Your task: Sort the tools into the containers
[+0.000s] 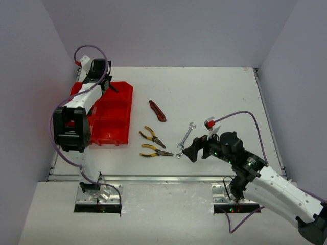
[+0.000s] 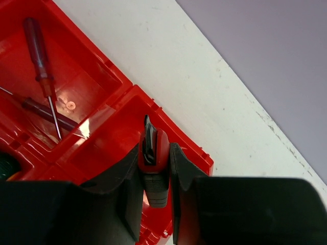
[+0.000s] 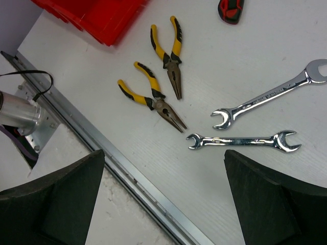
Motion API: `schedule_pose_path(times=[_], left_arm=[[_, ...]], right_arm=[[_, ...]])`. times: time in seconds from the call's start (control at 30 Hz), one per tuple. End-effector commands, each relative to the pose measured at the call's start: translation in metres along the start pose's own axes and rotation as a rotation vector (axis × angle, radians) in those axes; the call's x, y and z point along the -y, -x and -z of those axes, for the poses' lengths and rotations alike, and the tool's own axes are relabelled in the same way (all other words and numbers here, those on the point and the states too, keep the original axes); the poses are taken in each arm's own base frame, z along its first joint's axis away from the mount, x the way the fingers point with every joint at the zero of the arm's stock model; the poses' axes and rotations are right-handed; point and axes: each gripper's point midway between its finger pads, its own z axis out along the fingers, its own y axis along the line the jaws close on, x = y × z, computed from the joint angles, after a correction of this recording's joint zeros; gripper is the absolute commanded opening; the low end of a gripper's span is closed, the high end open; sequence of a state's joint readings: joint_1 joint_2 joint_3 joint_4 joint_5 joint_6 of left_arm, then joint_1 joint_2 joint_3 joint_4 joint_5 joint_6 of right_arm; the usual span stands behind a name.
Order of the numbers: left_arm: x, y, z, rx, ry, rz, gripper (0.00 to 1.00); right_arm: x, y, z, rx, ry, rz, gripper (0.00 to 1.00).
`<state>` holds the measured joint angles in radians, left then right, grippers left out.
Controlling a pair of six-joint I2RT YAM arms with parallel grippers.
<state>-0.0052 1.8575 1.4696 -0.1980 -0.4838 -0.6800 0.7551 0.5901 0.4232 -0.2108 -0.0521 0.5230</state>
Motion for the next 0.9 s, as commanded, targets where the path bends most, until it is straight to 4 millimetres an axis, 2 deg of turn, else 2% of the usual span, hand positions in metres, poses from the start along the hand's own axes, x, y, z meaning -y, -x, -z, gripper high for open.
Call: schedule_pose_path(times=[0.0, 0.07, 0.17, 0.23, 0.33, 0.47, 0.53, 0.63, 0.67, 0.73, 0.77, 0.8, 0.83, 0.87], left_arm=[[0.037, -0.015, 0.007, -0.022, -0.115, 0.089, 0.06], [0.037, -0.022, 0.006, -0.035, -0.108, 0.098, 0.10], [0.026, -0.025, 0.003, -0.039, -0.052, 0.106, 0.39], [0.022, -0.022, 0.003, -0.026, -0.026, 0.096, 0.68], [0.019, -0.011, 0.006, -0.003, -0.003, 0.097, 0.86], [0.024, 0.019, 0.024, 0.035, -0.019, 0.116, 0.94], [0.031, 0.040, 0.044, 0.063, -0.058, 0.127, 0.99], [0.035, 0.073, 0.096, 0.071, -0.138, 0.142, 1.00], [0.034, 0.078, 0.117, 0.058, -0.176, 0.149, 1.00], [0.026, 0.070, 0.154, 0.005, -0.274, 0.155, 1.00], [0.033, 0.084, 0.181, 0.020, -0.360, 0.178, 1.00], [0.028, 0.060, 0.192, -0.045, -0.431, 0.161, 1.00], [0.021, 0.045, 0.204, -0.080, -0.481, 0.150, 1.00], [0.008, 0.029, 0.226, -0.104, -0.551, 0.127, 1.00]], right_arm=[[-0.002, 0.010, -0.007, 0.039, 0.007, 0.008, 0.99], [-0.001, 0.009, -0.008, 0.030, 0.003, 0.004, 0.99], [0.000, 0.008, -0.007, 0.026, -0.007, -0.001, 0.99], [0.000, 0.010, -0.006, 0.033, -0.005, -0.002, 0.99], [-0.002, 0.012, -0.006, 0.042, -0.001, -0.003, 0.99], [-0.002, 0.013, -0.009, 0.032, -0.007, -0.010, 0.99], [0.003, 0.012, -0.014, 0.025, -0.033, -0.020, 0.99], [0.019, 0.007, -0.032, -0.028, -0.128, -0.025, 0.99], [0.022, 0.013, -0.040, -0.042, -0.154, -0.018, 0.99], [0.027, 0.017, -0.060, -0.098, -0.204, -0.005, 0.99], [0.028, 0.018, -0.062, -0.105, -0.207, 0.004, 0.99], [0.029, 0.021, -0.078, -0.144, -0.219, 0.022, 0.99], [0.031, 0.022, -0.090, -0.175, -0.235, 0.028, 0.99], [0.039, 0.023, -0.110, -0.220, -0.270, 0.028, 0.99]])
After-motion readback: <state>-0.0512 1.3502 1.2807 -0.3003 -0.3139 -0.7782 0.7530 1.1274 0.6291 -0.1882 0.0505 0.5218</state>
